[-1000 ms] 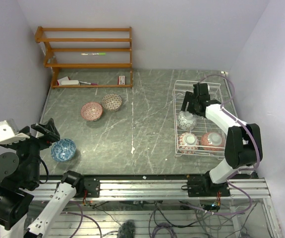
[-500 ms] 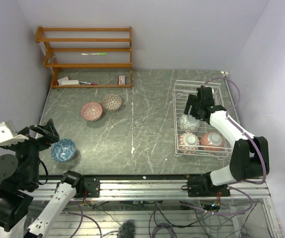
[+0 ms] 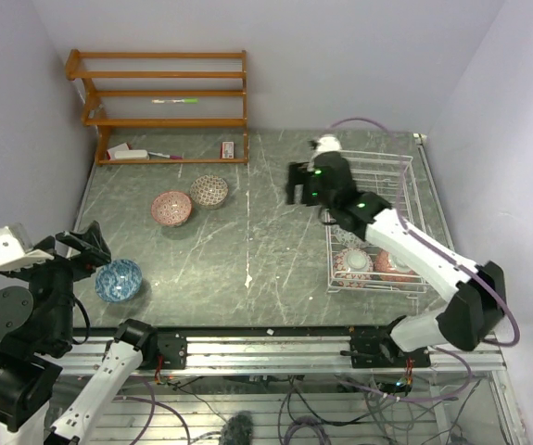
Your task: Load the bowls into the dish rack
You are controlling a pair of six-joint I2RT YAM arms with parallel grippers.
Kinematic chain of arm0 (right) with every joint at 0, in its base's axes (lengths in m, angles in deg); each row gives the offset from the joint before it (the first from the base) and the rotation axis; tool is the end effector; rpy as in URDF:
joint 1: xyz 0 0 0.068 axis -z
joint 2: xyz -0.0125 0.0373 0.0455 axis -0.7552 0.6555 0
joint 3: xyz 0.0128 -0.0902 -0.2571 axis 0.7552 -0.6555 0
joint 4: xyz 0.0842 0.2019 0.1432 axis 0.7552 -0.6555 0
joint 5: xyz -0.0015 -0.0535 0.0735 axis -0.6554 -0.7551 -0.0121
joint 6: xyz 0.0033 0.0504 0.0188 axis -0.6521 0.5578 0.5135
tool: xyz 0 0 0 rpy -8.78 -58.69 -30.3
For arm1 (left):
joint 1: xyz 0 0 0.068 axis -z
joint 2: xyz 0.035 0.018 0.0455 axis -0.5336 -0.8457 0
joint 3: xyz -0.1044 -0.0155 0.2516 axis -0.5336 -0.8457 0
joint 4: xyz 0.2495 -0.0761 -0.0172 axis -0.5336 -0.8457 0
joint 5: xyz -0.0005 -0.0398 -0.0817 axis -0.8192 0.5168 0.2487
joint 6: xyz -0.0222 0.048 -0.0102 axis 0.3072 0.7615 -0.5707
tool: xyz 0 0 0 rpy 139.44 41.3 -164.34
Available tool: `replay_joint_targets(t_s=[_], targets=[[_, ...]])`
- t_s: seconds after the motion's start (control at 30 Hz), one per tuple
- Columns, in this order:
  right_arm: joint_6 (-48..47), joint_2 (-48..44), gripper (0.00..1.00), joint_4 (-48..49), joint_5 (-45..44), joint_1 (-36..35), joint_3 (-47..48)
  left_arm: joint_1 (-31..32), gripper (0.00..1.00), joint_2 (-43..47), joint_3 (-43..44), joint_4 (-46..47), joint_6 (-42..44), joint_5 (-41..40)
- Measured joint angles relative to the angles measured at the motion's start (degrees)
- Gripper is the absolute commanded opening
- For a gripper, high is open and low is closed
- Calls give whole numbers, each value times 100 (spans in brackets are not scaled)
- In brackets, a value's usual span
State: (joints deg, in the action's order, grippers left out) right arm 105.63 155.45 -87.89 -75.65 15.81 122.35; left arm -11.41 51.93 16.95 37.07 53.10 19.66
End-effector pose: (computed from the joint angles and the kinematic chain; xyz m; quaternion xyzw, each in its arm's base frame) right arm 0.2675 0.1630 0.3242 -0.0147 0.8612 0.1166 0.4945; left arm -0.0092 0.0249 0.4370 -0.1944 0.6716 -0.0342 0.7142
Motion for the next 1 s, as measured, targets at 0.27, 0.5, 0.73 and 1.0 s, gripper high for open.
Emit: replay_joint_targets(t_s=[0.27, 0.5, 0.73, 1.0], targets=[[-415, 1676, 80, 691, 614, -1665, 1233, 0, 98, -173, 577, -46, 66, -35], [-623, 3521, 78, 942, 308, -1875, 2599, 0, 98, -181, 671, -81, 63, -68], [-1115, 4371, 71, 1207, 640, -1572, 3189, 0, 98, -179, 468, -184, 63, -72], [-2461, 4529, 70, 1364, 2555, -1591, 3379, 0, 98, -79, 319, -251, 66, -186]])
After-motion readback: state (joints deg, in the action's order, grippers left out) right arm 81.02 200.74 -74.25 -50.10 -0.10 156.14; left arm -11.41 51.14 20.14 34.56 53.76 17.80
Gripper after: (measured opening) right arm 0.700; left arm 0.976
